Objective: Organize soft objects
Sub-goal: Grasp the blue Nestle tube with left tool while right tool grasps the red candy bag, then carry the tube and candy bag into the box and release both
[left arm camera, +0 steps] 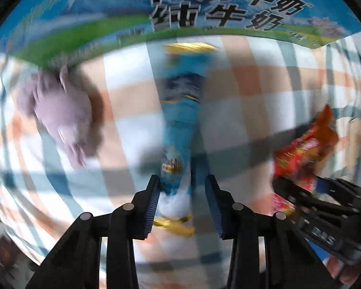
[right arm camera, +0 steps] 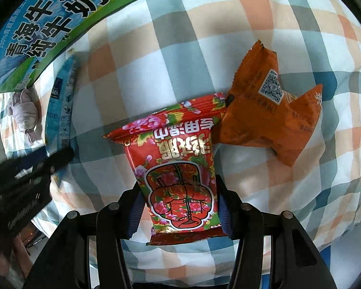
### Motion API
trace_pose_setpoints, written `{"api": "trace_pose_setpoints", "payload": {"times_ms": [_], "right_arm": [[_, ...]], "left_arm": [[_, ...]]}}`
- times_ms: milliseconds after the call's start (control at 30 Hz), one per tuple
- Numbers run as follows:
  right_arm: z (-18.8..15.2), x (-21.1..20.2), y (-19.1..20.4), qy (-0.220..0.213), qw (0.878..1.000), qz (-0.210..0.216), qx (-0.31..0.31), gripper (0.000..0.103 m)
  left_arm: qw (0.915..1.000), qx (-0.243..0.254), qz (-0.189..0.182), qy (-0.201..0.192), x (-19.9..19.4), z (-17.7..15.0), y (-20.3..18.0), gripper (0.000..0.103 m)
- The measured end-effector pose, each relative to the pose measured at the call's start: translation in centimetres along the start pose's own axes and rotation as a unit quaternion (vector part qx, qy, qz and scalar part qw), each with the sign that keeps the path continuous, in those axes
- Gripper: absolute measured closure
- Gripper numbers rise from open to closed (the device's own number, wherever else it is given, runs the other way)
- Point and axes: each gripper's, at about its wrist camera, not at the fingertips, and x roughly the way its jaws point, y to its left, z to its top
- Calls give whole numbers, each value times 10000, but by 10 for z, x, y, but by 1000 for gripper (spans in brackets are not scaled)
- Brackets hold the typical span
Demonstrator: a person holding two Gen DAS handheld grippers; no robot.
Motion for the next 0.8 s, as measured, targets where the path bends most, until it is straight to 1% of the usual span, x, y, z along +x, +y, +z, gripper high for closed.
{"api": "trace_pose_setpoints", "payload": {"times_ms": [67, 167, 233, 267, 300, 400, 433, 467, 533, 567, 700, 800], "right_arm": [[7, 3, 1, 20, 10000, 5, -26, 48], [12, -8, -14, 12, 10000, 50, -85, 47], [14, -10, -14, -16, 9999, 74, -71, 47], [15, -10, -15, -16, 10000, 77, -51, 47], [17, -10, -16, -19, 10000, 79, -16, 47], [19, -6, -16, -41, 10000, -36, -26, 46], [19, -5, -16, -40, 9999, -108, -47, 47], [19, -3, -16, -33, 9998, -179, -60, 48], [16, -3, -16, -60, 9996, -248, -83, 51], [14, -4, -16, -62, 9994, -310, -120, 51], [1, -1, -8, 56, 9987, -409, -288, 52], [-9, 2, -5, 78, 9975, -515, -470, 52]], "left_arm": [[9999, -81, -72, -47, -2, -2, 2, 67], [9996, -228, 5, -138, -4, 1, 8, 67], [9991, -375, -81, -152, -6, 15, 20, 66], [9987, -457, -65, -194, -7, 22, 23, 65], [9986, -473, 6, -244, -8, 30, 26, 65], [9983, -423, 279, -285, -3, 40, 24, 65], [9983, -403, 310, -302, -1, 41, 24, 66], [9982, -380, 339, -302, 0, 40, 23, 76], [9978, -321, 458, -356, 0, 25, 18, 84], [9974, -296, 530, -393, -1, 20, 17, 86], [9965, -274, 695, -387, -4, -14, 17, 87], [9959, -383, 760, -312, 1, -32, 19, 87]]}}
